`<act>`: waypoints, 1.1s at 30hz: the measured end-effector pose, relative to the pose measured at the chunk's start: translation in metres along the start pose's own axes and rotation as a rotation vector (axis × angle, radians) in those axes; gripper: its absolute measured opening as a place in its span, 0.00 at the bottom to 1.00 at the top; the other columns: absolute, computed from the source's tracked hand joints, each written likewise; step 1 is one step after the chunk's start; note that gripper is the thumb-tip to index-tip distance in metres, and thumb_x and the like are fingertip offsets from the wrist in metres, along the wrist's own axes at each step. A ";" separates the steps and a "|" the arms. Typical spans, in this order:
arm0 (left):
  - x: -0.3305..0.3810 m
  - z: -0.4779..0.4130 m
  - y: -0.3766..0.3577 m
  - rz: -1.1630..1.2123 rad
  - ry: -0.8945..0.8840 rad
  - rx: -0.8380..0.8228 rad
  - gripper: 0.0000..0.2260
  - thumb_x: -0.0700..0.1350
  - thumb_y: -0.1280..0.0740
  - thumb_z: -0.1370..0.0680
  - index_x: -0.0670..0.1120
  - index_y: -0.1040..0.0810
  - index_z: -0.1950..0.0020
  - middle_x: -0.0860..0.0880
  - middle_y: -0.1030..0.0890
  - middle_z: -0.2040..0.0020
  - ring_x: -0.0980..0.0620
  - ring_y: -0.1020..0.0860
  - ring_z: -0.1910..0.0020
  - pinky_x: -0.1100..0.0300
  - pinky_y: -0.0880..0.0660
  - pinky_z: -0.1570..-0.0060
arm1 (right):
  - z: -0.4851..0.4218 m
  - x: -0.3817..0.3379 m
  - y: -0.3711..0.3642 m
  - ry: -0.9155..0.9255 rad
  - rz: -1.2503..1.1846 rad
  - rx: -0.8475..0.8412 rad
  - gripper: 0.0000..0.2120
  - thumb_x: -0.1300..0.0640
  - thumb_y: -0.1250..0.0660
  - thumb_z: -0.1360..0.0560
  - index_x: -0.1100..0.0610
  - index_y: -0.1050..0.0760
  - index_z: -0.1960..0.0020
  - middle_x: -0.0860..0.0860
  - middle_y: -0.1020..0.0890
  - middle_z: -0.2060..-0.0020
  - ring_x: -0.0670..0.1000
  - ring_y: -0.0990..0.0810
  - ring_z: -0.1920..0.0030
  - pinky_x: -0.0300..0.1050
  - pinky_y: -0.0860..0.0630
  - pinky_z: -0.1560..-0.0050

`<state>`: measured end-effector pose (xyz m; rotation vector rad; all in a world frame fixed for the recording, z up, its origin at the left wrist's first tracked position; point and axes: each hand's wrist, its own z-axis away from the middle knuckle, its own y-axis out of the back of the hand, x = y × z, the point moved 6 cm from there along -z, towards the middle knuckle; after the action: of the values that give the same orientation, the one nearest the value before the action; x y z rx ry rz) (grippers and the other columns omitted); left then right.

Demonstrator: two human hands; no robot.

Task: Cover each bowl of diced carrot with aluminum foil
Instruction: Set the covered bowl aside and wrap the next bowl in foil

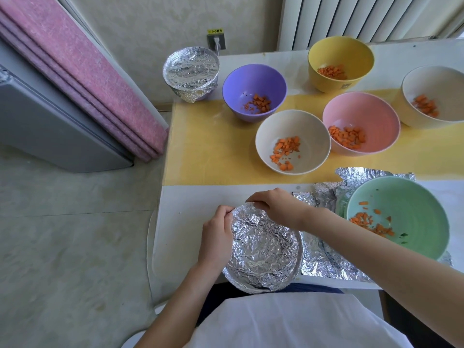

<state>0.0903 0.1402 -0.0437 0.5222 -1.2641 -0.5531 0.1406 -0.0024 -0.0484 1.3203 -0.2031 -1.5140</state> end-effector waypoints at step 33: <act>0.026 0.000 -0.004 0.045 -0.143 0.122 0.03 0.37 0.33 0.25 0.44 0.22 0.56 0.58 0.27 0.60 0.54 0.25 0.60 0.66 0.29 0.58 | 0.018 0.008 0.008 0.033 -0.097 0.152 0.11 0.63 0.38 0.22 0.57 0.20 0.44 0.51 0.17 0.53 0.50 0.20 0.53 0.43 0.28 0.53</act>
<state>0.0952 0.1205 -0.0277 0.5621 -1.4488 -0.4837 0.1318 -0.0204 -0.0407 1.4937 -0.2397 -1.5821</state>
